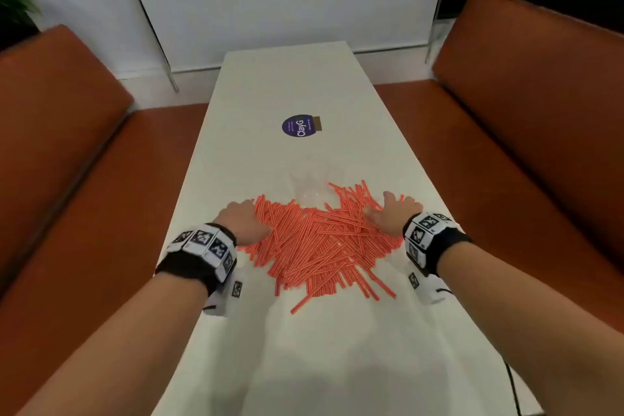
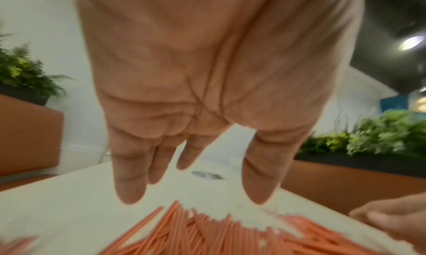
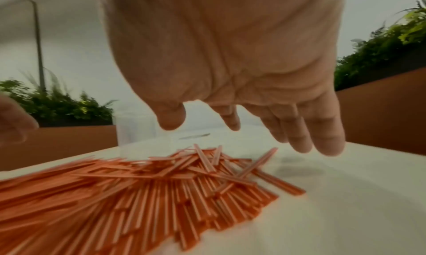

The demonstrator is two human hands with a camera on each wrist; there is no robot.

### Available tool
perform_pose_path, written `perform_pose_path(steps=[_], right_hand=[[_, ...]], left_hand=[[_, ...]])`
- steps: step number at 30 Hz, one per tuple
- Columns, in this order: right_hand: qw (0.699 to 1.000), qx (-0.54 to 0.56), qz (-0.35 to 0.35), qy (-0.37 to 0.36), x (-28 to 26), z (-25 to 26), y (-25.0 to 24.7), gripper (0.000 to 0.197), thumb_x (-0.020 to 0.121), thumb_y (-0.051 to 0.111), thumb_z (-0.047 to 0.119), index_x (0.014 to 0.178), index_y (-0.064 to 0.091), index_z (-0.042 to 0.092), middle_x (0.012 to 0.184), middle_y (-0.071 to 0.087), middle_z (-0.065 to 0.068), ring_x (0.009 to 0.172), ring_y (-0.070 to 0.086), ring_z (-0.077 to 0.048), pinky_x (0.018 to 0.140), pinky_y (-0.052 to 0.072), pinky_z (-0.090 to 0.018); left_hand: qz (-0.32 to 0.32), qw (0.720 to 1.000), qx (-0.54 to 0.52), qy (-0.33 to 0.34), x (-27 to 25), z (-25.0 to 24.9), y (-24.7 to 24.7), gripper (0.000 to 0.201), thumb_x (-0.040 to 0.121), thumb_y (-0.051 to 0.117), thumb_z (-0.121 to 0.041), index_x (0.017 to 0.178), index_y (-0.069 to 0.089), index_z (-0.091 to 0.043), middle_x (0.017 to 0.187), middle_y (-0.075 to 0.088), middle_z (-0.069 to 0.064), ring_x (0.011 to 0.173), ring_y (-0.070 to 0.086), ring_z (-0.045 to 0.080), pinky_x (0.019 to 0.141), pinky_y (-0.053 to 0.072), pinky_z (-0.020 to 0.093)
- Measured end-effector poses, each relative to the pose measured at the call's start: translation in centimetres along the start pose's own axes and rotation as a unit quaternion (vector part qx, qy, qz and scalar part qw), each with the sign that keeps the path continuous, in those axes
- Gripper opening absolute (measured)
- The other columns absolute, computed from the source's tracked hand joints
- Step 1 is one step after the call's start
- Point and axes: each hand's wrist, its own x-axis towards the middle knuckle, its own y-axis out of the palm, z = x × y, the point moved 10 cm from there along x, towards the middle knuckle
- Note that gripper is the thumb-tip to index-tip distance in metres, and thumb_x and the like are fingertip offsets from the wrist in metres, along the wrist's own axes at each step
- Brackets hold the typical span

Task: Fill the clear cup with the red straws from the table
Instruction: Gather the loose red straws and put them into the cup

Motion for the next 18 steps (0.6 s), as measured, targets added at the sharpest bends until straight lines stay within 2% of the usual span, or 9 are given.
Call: perform_pose_path(steps=[2, 4, 8, 11, 14, 16, 18], right_hand=[[1.0, 0.014, 0.009, 0.014, 0.7, 0.1, 0.3, 0.078, 0.085, 0.024, 0.072, 0.144, 0.024, 0.021, 0.142, 0.042, -0.024, 0.13, 0.04, -0.039, 0.107, 0.035, -0.051], [1.0, 0.013, 0.01, 0.0, 1.0, 1.0, 0.5, 0.076, 0.085, 0.025, 0.07, 0.144, 0.027, 0.021, 0.141, 0.043, -0.024, 0.13, 0.04, -0.04, 0.108, 0.035, -0.052], [0.998, -0.01, 0.025, -0.051, 0.5, 3.2, 1.5, 0.068, 0.09, 0.039, 0.058, 0.143, 0.033, 0.016, 0.145, 0.036, -0.017, 0.134, 0.032, -0.036, 0.108, 0.034, -0.052], [0.996, -0.02, 0.025, -0.079, -0.1, 4.7, 2.1, 0.061, 0.093, 0.043, 0.045, 0.142, 0.031, 0.009, 0.146, 0.034, -0.014, 0.133, 0.031, -0.034, 0.108, 0.038, -0.049], [0.992, -0.051, 0.035, -0.106, -1.1, 6.5, 2.9, 0.054, 0.094, 0.045, 0.032, 0.139, 0.033, 0.004, 0.142, 0.037, -0.014, 0.129, 0.034, -0.032, 0.104, 0.042, -0.044], [0.988, -0.066, 0.052, -0.133, -2.1, 7.4, 2.9, 0.043, 0.094, 0.043, 0.023, 0.132, 0.041, 0.001, 0.137, 0.042, -0.016, 0.125, 0.037, -0.032, 0.103, 0.041, -0.041], [0.985, -0.049, 0.061, -0.156, -3.0, 7.8, 1.8, 0.037, 0.098, 0.035, 0.02, 0.124, 0.049, -0.002, 0.13, 0.048, -0.018, 0.121, 0.042, -0.033, 0.102, 0.038, -0.04]], left_hand=[[-0.014, 0.999, 0.002, -0.037, 1.3, 0.5, 0.1, 0.064, 0.087, 0.059, -0.036, 0.137, 0.039, -0.002, 0.135, 0.051, 0.017, 0.12, 0.054, 0.031, 0.093, 0.048, 0.035], [-0.02, 0.997, -0.004, -0.068, 2.6, 1.0, 0.6, 0.065, 0.085, 0.059, -0.038, 0.135, 0.039, -0.001, 0.134, 0.051, 0.018, 0.12, 0.054, 0.033, 0.098, 0.048, 0.039], [-0.01, 0.996, 0.011, -0.092, 3.7, 0.6, 2.6, 0.066, 0.087, 0.055, -0.037, 0.139, 0.033, -0.001, 0.14, 0.045, 0.021, 0.128, 0.046, 0.035, 0.107, 0.04, 0.041], [-0.009, 0.996, 0.037, -0.076, 3.5, -1.0, 3.6, 0.06, 0.091, 0.05, -0.034, 0.141, 0.034, -0.003, 0.141, 0.043, 0.02, 0.13, 0.043, 0.035, 0.109, 0.033, 0.041], [0.005, 0.998, 0.04, -0.048, 3.0, -3.0, 4.9, 0.055, 0.095, 0.044, -0.028, 0.143, 0.033, -0.004, 0.143, 0.039, 0.02, 0.133, 0.038, 0.036, 0.11, 0.031, 0.04], [0.016, 1.0, 0.014, -0.023, 2.7, -3.9, 5.6, 0.05, 0.095, 0.042, -0.029, 0.138, 0.039, -0.005, 0.14, 0.043, 0.019, 0.13, 0.041, 0.036, 0.109, 0.034, 0.041], [0.028, 0.999, -0.03, 0.001, 2.9, -4.0, 6.0, 0.048, 0.093, 0.043, -0.031, 0.134, 0.044, -0.006, 0.132, 0.051, 0.018, 0.121, 0.051, 0.034, 0.104, 0.042, 0.042]])
